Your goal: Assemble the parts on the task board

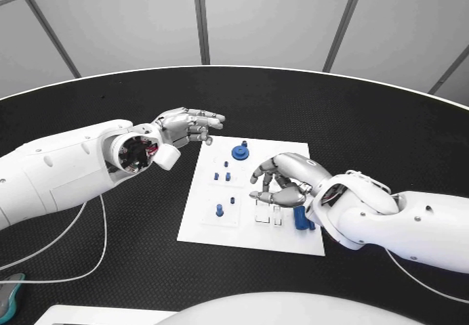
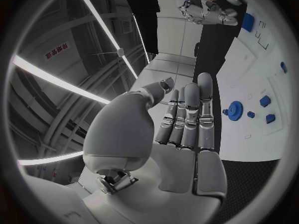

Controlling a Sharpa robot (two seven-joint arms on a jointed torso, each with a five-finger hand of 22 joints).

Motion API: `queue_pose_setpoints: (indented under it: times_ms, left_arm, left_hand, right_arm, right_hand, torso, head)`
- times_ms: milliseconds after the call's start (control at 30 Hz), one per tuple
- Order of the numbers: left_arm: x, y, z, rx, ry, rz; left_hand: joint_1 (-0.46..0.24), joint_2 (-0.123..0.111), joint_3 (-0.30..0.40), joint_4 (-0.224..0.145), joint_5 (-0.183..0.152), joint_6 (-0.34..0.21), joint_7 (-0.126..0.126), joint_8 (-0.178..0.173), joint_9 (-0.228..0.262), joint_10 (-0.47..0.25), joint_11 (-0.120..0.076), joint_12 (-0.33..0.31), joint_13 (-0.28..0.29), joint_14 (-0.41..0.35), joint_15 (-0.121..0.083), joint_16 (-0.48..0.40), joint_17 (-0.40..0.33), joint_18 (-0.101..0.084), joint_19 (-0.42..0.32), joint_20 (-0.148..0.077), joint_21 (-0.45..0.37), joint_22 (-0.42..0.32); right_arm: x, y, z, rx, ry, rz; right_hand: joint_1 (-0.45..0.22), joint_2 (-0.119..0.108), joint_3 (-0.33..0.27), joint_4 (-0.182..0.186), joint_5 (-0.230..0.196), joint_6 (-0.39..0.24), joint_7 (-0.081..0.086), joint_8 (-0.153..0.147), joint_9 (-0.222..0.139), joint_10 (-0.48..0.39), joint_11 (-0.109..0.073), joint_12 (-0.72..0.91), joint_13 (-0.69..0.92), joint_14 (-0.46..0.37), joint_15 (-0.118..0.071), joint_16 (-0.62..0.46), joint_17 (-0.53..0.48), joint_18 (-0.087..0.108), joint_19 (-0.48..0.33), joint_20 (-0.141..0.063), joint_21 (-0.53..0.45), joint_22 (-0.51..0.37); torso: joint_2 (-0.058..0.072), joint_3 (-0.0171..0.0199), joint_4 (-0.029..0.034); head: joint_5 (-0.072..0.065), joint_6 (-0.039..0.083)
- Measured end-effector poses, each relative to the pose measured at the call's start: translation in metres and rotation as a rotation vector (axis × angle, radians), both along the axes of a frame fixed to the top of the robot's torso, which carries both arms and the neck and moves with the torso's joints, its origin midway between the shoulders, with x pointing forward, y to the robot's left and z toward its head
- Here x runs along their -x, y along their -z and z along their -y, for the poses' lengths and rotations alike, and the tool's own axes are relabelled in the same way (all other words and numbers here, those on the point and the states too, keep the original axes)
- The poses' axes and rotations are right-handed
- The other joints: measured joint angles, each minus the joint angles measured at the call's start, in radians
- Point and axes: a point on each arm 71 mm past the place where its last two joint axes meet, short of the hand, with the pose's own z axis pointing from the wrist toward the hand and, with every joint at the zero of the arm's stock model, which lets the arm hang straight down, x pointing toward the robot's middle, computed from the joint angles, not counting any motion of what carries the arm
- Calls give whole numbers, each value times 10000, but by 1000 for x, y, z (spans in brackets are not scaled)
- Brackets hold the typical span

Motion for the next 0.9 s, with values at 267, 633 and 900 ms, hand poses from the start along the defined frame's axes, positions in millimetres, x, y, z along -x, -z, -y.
queue_pose_setpoints:
  times_ms: [267, 633, 900]
  left_arm:
    - [2, 3, -3, -1, -44, -49]
    - [4, 3, -5, 2, -68, -63]
    - [6, 3, -6, 12, -61, -67]
  left_hand:
    - [0, 0, 0, 0, 0, 0, 0, 4, 0, 0, 0, 0, -1, 0, 0, 0, 0, 1, 0, 0, 0, -2]
    - [0, 0, 0, 0, 0, 0, 0, 5, 0, 0, 0, 0, -1, 0, 0, 0, 0, 0, 0, 0, 0, -8]
    - [0, 0, 0, 0, 0, 0, 0, 5, 0, 0, 0, 0, 10, 0, 0, 0, 0, 1, 0, 0, 0, -17]
  right_arm:
    - [5, 10, 73, 160, 2802, -1500]
    - [21, 32, 103, 795, 4621, -2308]
    - [27, 45, 100, 1279, 4742, -2529]
  right_hand:
    - [-268, 8, -1372, 1203, 540, 36, -192, 842, 971, 1205, -131, 8701, 8340, -12, -136, 1283, 607, -311, 19, -125, 1880, 37]
    - [80, 34, -1640, 1294, 857, -76, -231, 932, 1242, 1212, -138, 8912, 8357, -12, -135, 1485, 605, -464, 18, -125, 2200, 36]
    - [79, 34, -1661, 1299, 892, -125, -208, 932, 1260, 1211, -138, 8912, 8356, -12, -135, 1521, 604, -463, 18, -125, 2272, 35]
  torso:
    - [-115, 5, -102]
    - [-181, -2, -210]
    - [-190, -43, -266]
  head:
    - [-565, 20]
    - [-991, -80]
    - [-1078, -130]
